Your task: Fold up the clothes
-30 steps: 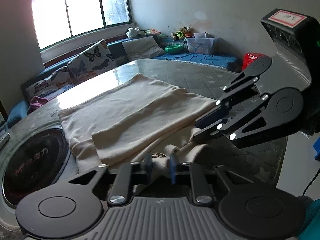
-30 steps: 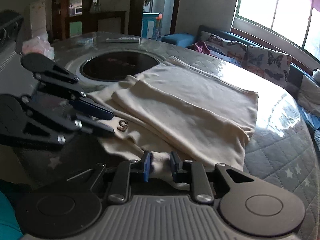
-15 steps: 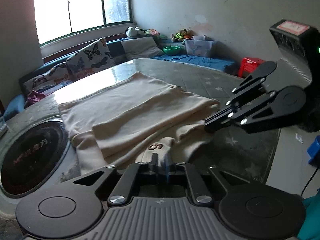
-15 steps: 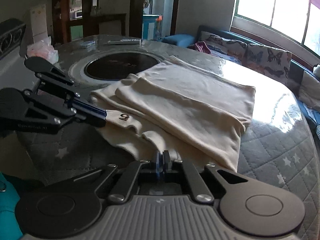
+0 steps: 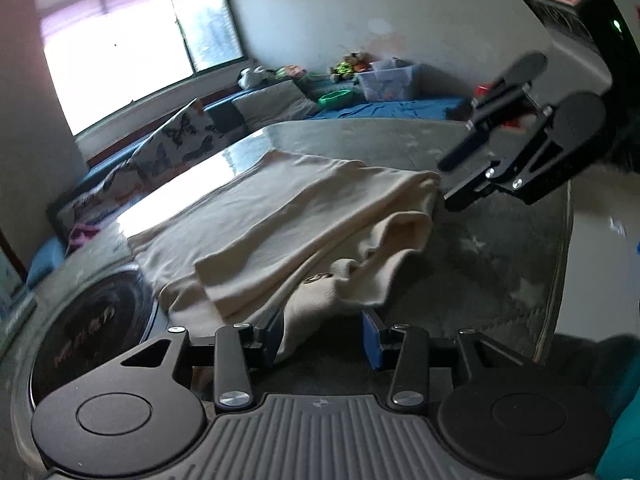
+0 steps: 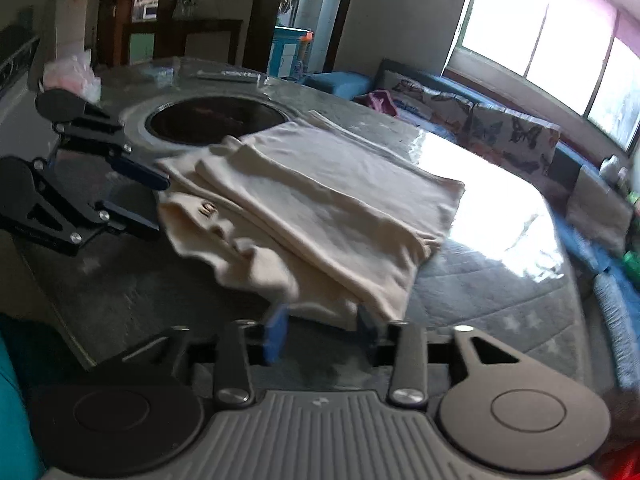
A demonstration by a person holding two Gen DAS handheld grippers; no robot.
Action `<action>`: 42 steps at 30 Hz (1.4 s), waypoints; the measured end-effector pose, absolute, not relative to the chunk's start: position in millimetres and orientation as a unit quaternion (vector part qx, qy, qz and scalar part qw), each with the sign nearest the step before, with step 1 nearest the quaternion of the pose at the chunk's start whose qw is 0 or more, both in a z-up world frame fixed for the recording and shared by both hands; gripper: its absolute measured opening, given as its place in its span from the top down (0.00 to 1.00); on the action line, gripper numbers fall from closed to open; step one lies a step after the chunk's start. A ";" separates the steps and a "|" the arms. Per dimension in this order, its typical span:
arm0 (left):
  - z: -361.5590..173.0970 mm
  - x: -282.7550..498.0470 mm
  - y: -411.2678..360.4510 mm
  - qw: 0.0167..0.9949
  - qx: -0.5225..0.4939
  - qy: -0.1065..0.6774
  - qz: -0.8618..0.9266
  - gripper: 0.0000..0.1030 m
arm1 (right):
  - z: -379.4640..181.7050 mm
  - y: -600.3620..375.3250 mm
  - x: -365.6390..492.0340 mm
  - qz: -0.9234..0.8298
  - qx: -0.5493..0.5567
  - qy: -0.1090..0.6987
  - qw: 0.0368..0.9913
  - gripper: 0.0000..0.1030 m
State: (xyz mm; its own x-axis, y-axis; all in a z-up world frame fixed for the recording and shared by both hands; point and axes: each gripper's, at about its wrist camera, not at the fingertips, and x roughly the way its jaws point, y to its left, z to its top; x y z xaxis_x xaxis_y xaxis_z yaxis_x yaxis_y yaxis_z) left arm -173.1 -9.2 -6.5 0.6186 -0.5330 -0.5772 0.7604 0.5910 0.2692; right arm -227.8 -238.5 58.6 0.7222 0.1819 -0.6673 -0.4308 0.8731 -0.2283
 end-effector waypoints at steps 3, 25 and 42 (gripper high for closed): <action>-11.0 -174.3 -15.2 0.863 0.273 0.205 -0.373 0.74 | 51.7 -237.5 -230.2 0.165 -0.219 0.327 0.904 0.57; 22.4 -125.4 -8.9 0.889 0.171 0.220 -0.365 0.81 | 42.2 -210.1 -174.4 0.230 -0.186 0.311 0.903 0.88; -15.0 -147.0 -0.3 0.890 0.259 0.210 -0.310 0.53 | 70.0 -221.7 -153.4 0.219 -0.076 0.337 0.913 0.90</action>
